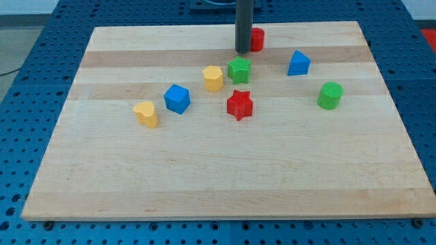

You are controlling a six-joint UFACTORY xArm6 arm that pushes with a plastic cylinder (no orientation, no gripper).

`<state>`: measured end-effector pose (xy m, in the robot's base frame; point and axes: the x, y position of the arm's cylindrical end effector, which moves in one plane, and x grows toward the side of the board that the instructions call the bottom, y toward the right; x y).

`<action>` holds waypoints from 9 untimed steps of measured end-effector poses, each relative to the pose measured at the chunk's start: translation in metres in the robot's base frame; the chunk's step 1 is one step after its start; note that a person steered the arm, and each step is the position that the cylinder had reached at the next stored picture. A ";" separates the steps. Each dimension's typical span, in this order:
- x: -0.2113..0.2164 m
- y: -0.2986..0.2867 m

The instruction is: Move the red circle to the top center of the board

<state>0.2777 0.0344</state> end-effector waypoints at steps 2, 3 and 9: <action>0.049 0.035; 0.029 0.068; -0.048 -0.022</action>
<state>0.2292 0.0124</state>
